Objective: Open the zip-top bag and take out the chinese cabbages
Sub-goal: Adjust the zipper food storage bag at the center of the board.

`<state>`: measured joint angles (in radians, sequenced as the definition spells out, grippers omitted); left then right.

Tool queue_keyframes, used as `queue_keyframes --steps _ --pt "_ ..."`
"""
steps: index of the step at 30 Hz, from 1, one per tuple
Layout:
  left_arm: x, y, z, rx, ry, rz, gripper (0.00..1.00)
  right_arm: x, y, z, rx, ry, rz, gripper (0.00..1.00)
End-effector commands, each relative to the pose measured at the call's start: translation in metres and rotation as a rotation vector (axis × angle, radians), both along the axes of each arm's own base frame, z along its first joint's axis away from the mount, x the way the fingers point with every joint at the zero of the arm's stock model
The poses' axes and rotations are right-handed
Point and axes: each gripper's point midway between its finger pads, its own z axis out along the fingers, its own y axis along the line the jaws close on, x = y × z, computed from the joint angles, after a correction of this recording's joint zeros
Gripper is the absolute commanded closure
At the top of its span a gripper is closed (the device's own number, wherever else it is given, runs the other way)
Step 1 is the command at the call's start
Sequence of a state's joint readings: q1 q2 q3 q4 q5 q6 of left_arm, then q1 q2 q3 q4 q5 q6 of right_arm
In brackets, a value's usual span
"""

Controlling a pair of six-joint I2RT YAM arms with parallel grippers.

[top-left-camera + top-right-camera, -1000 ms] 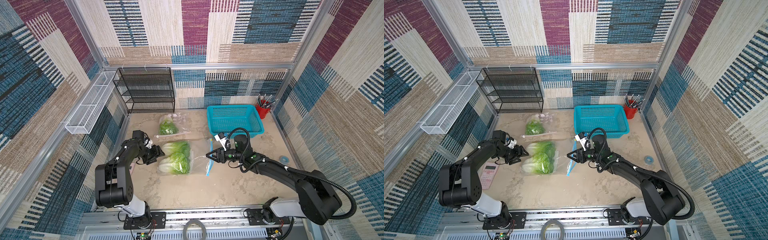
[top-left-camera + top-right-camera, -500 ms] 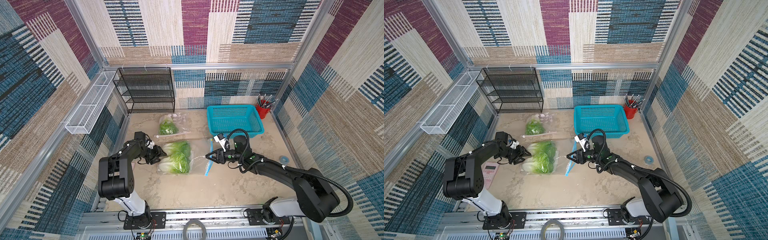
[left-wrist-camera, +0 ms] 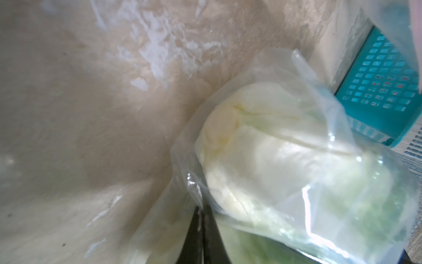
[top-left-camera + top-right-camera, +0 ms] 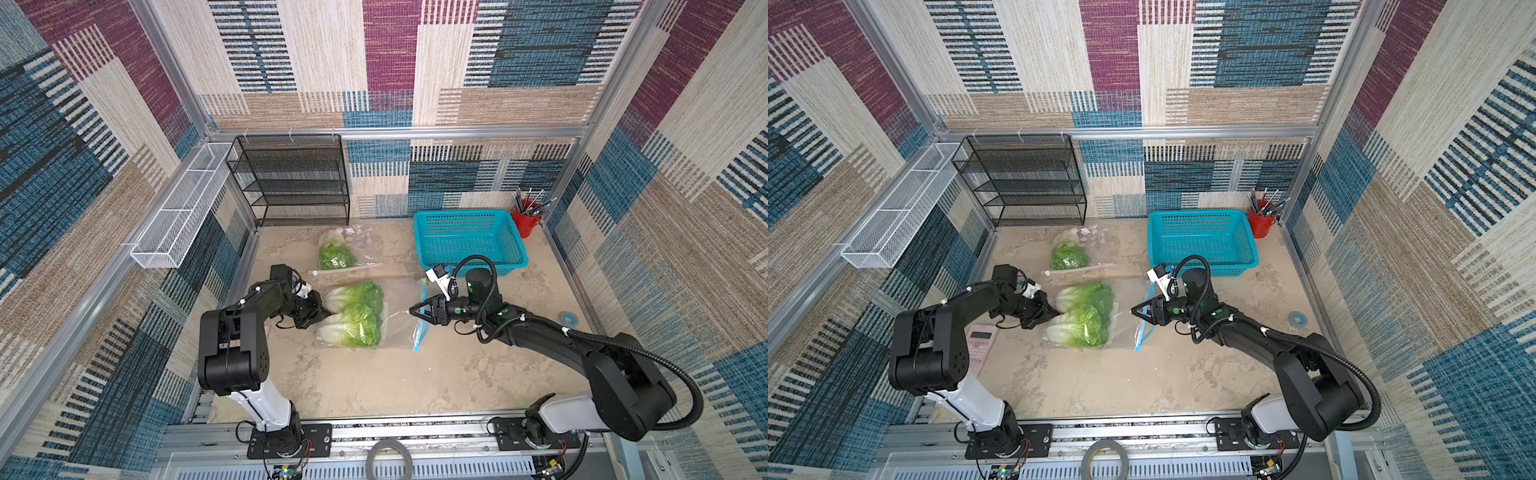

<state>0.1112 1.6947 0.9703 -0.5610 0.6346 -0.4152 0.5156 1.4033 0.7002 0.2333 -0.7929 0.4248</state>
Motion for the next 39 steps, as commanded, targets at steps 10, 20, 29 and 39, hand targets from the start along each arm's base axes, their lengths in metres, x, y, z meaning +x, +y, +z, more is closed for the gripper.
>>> queue_keyframes --steps 10,20,29,39 --pt "0.006 -0.009 0.030 -0.059 -0.112 -0.007 1.00 0.005 -0.002 0.004 -0.012 0.006 -0.037 0.46" --pt "0.009 -0.014 0.056 -0.091 -0.200 -0.014 1.00 0.008 -0.006 0.001 -0.028 0.025 -0.075 0.42" --pt "0.010 -0.016 0.088 -0.112 -0.296 0.001 1.00 0.012 -0.009 -0.016 -0.063 0.069 -0.109 0.71" --pt "0.009 -0.019 0.140 -0.134 -0.398 0.008 1.00 0.016 -0.013 -0.040 -0.105 0.115 -0.149 1.00"
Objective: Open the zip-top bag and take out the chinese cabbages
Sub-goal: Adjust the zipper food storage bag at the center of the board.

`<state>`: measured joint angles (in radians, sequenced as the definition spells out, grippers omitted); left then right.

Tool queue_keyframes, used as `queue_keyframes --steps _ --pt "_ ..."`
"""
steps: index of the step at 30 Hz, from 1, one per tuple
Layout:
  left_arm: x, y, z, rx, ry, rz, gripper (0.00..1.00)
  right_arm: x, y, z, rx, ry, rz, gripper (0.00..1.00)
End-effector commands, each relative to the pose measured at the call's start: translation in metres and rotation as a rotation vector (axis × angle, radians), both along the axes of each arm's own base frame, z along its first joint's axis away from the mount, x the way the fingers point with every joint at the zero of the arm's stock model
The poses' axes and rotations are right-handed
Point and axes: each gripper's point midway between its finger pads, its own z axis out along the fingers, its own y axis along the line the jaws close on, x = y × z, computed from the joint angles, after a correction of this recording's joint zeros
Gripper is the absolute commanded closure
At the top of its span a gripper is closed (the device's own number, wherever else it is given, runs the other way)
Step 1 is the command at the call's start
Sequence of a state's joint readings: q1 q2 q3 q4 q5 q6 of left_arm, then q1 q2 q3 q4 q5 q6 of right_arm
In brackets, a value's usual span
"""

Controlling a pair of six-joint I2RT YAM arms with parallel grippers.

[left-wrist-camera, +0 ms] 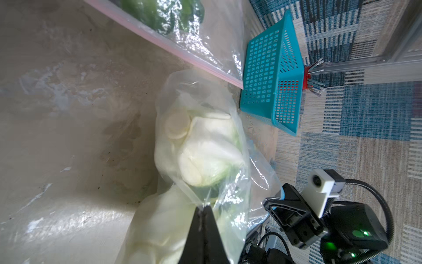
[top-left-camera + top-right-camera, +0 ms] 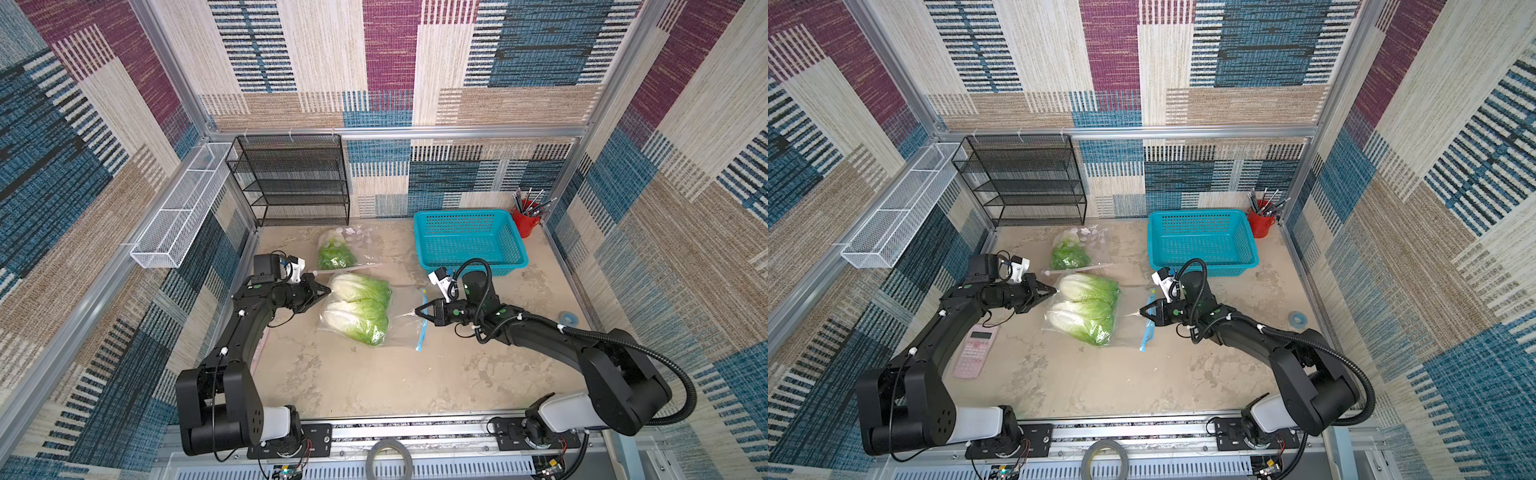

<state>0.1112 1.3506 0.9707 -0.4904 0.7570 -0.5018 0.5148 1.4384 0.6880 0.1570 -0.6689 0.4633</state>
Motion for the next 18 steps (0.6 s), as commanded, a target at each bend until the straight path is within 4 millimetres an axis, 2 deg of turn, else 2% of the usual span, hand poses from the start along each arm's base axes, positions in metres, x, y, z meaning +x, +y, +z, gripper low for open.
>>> queue_keyframes --steps 1,4,12,18 --pt "-0.002 -0.004 0.021 -0.036 -0.037 -0.006 1.00 0.006 -0.001 -0.005 -0.007 0.006 -0.031 1.00" --pt "-0.004 -0.006 0.035 -0.048 -0.070 -0.002 1.00 0.007 -0.003 -0.013 -0.024 0.020 -0.041 1.00" --pt "-0.016 -0.016 0.059 -0.102 -0.107 -0.022 1.00 0.014 -0.004 -0.029 -0.069 0.045 -0.059 1.00" --pt "-0.031 -0.040 0.083 -0.120 -0.162 -0.081 1.00 0.024 -0.010 -0.044 -0.137 0.057 -0.100 1.00"
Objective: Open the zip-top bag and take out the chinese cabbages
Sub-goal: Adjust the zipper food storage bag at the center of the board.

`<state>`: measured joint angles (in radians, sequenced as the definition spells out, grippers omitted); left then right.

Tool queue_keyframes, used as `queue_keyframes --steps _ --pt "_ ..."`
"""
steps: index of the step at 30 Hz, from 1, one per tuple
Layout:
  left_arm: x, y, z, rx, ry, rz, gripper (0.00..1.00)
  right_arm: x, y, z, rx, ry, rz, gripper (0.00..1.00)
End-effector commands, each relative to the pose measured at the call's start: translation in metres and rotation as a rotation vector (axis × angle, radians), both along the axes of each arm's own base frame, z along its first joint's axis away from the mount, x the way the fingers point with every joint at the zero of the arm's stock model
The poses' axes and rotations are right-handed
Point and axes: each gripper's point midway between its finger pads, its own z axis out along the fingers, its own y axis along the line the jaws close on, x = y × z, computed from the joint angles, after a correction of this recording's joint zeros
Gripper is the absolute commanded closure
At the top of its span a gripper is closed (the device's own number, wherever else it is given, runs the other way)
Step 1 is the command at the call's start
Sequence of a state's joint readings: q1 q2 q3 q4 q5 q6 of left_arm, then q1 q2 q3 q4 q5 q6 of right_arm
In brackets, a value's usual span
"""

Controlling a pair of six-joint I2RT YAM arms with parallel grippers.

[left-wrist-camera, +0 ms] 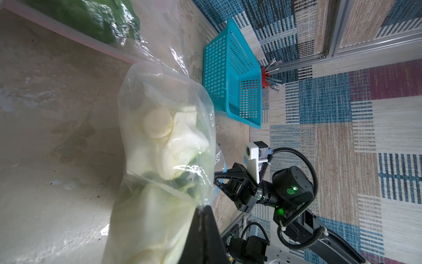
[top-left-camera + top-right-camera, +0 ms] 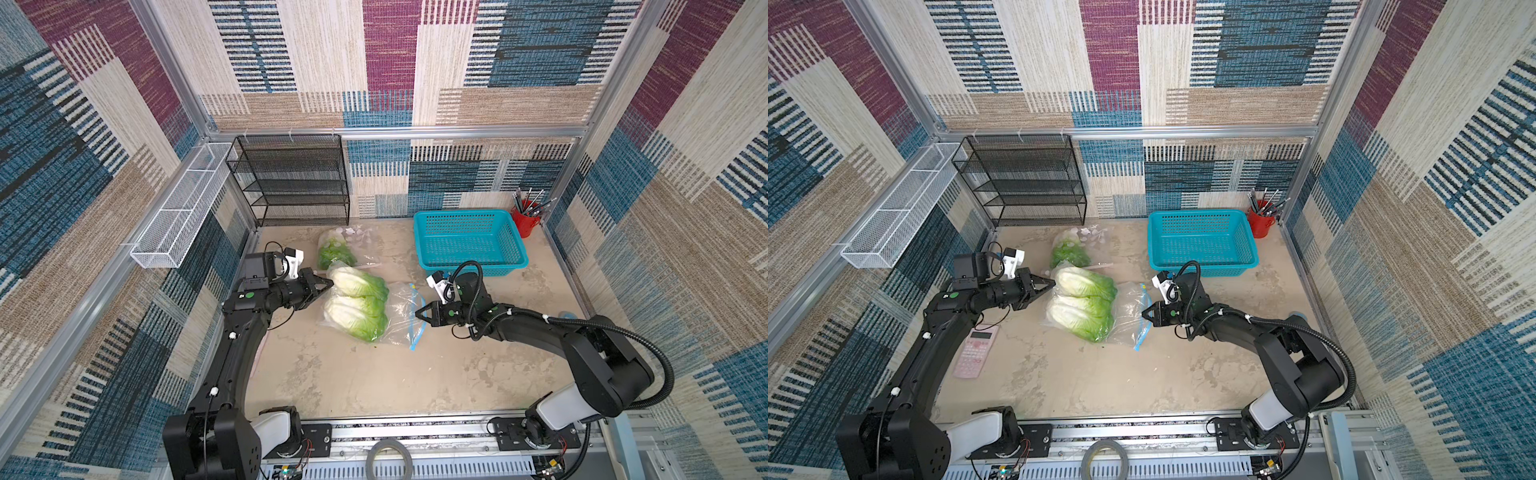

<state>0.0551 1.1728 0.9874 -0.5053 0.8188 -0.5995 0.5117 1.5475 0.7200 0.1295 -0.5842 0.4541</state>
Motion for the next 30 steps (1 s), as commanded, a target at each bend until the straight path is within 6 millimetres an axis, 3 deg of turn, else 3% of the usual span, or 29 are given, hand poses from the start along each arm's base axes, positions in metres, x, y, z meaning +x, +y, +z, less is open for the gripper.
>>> queue_keyframes --steps 1,6,10,18,21,25,30 --pt "-0.008 -0.016 0.024 -0.043 -0.057 -0.044 1.00 0.008 -0.005 -0.009 -0.046 0.000 -0.037 1.00" --pt "-0.011 -0.023 0.042 -0.091 -0.125 -0.041 1.00 0.011 -0.003 -0.018 -0.056 0.022 -0.036 1.00" --pt "-0.009 -0.017 0.023 -0.032 -0.093 -0.016 1.00 0.013 -0.002 -0.010 -0.039 -0.001 -0.044 1.00" --pt "0.008 0.011 -0.017 0.151 -0.026 0.064 1.00 0.004 -0.020 0.063 0.079 -0.230 -0.122 1.00" --pt "0.016 0.019 -0.023 0.170 -0.018 0.100 1.00 -0.005 -0.028 0.077 0.115 -0.277 -0.150 1.00" --pt "0.021 0.027 -0.034 0.185 0.011 0.128 1.00 -0.014 -0.031 0.072 0.136 -0.256 -0.152 1.00" --pt "0.028 0.044 -0.027 0.223 -0.014 0.202 1.00 -0.018 -0.038 0.061 0.115 -0.244 -0.179 1.00"
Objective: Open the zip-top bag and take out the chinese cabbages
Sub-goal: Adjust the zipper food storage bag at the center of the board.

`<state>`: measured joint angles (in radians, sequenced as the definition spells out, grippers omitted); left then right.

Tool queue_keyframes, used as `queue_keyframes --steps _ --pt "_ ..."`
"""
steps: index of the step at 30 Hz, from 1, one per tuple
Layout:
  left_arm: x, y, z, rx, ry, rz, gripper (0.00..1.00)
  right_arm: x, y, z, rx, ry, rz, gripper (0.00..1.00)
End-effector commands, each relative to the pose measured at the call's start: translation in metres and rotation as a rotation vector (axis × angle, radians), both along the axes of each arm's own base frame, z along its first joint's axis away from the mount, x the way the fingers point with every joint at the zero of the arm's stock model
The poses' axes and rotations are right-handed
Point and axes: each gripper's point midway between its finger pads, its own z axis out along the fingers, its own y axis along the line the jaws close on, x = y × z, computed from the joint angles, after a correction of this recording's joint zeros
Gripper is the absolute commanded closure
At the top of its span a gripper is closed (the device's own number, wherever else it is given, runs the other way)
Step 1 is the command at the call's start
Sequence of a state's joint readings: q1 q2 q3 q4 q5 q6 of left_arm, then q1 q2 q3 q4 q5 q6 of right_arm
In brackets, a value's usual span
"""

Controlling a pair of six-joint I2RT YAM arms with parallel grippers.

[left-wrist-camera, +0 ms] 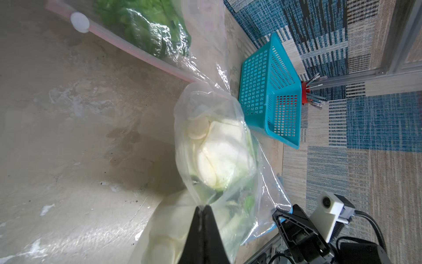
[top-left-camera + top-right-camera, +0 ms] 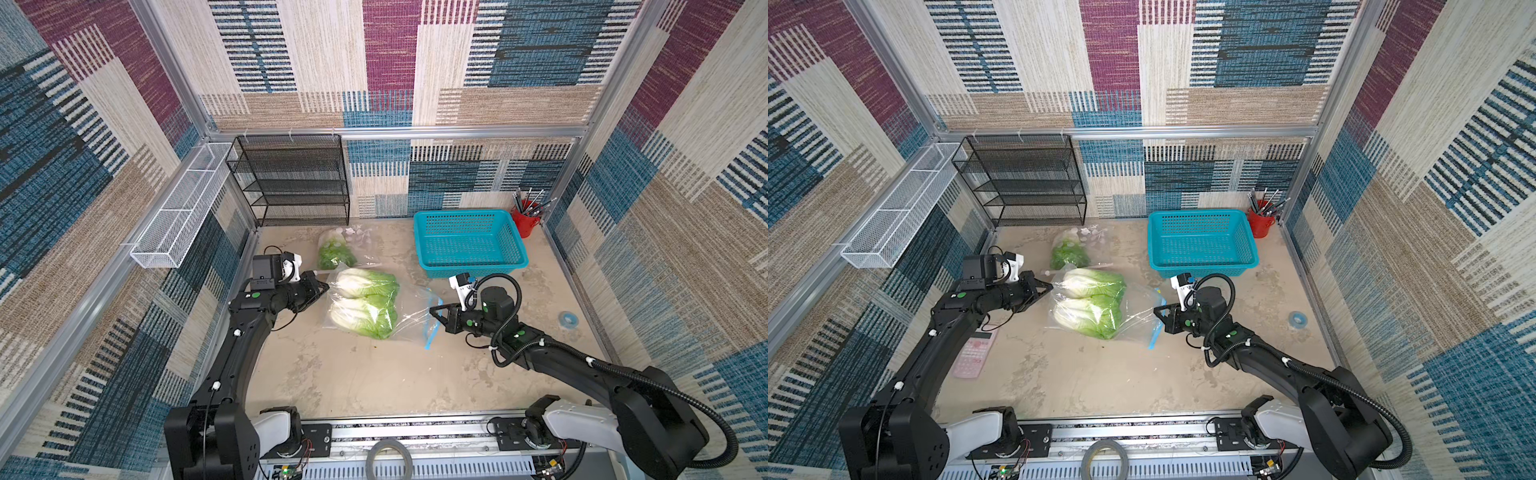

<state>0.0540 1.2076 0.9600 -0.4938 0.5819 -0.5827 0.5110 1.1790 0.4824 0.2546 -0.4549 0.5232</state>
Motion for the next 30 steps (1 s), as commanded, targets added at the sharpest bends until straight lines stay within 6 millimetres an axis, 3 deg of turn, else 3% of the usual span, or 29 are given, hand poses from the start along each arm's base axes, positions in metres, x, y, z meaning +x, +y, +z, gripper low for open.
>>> queue_keyframes --steps 1,3,8,14,22,26,30 --pt "0.011 0.016 0.015 0.060 -0.077 0.047 1.00 0.005 -0.003 0.011 0.025 -0.047 -0.036 1.00" --pt "0.014 0.017 0.022 0.045 -0.089 0.048 1.00 0.004 -0.004 0.011 0.025 -0.051 -0.037 1.00" --pt "0.012 -0.003 0.053 -0.089 -0.154 -0.008 1.00 0.004 -0.002 0.000 0.015 -0.013 -0.029 1.00" --pt "-0.007 -0.030 0.095 -0.182 -0.254 -0.077 1.00 0.012 0.002 -0.013 -0.010 0.021 -0.031 1.00" --pt "-0.026 -0.070 0.102 -0.176 -0.266 -0.150 1.00 0.022 0.007 -0.021 -0.035 0.032 -0.023 1.00" --pt "-0.025 -0.066 0.104 -0.137 -0.286 -0.139 1.00 0.023 0.008 -0.023 -0.041 0.040 -0.021 1.00" --pt "-0.019 -0.052 0.087 -0.021 -0.259 -0.107 1.00 0.022 0.004 -0.019 -0.047 0.032 -0.033 1.00"
